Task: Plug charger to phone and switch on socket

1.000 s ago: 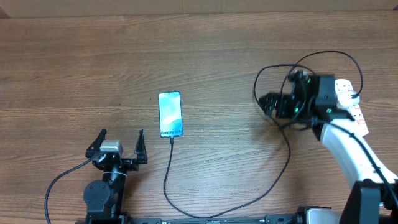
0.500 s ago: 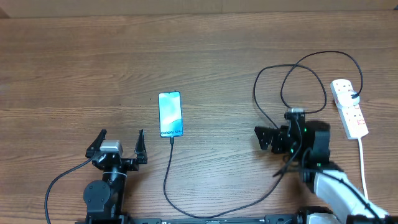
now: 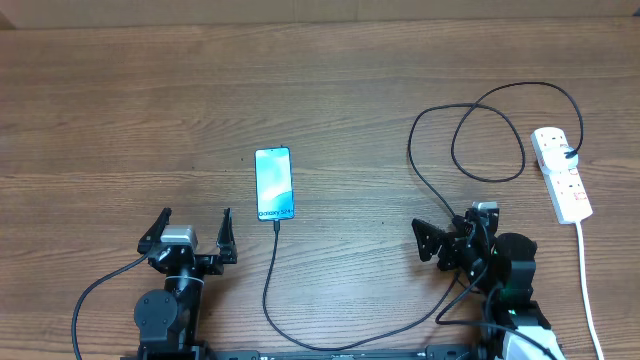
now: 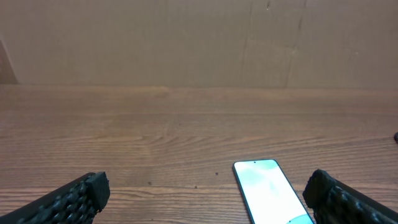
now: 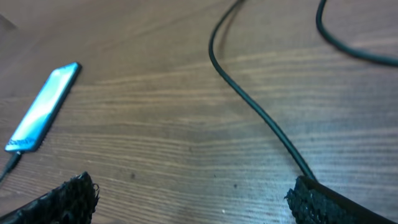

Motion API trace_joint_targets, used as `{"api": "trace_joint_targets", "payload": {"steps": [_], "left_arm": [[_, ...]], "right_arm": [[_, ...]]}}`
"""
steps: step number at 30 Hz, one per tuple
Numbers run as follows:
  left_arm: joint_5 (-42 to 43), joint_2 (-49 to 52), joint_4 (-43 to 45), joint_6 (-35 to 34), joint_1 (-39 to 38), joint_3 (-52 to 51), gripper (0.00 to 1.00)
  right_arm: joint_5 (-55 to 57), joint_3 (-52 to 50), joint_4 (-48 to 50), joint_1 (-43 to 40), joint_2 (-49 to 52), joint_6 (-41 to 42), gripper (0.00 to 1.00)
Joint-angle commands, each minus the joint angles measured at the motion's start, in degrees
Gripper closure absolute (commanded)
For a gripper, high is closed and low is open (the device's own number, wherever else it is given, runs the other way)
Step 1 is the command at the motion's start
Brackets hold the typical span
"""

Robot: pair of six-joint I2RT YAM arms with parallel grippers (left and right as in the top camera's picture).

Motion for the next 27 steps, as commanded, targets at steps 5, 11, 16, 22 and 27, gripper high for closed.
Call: {"api": "trace_joint_targets", "payload": {"steps": [5,11,16,22,27], "left_arm": [[-0.6,-0.6,-0.2,1.3,-0.1,-0.2,0.00],[-0.6,-0.6,-0.2,1.3,-0.1,-0.2,0.01],[-0.6,-0.6,-0.2,1.3,-0.1,-0.2,0.00],[-0.6,-0.6,-0.2,1.3,-0.1,-0.2,0.01],[-0.6,-0.6,-0.2,1.3,-0.1,-0.2,0.00]], "right_arm": [[-0.4,-0.6,-6.6,0.3,-11.1,0.7,0.00],[-0.5,-0.6,-14.3,1.6,-20.6,0.6,0.00],[-0.3,-0.6,-18.4,2.6,-28.3,0.6,0.00],[-1.2,-0.6,-18.4,3.7,-36.5,0.7,0.00],[-1.4,-0.6,-18.4,4.9,-42.7,0.7,0.00]]}}
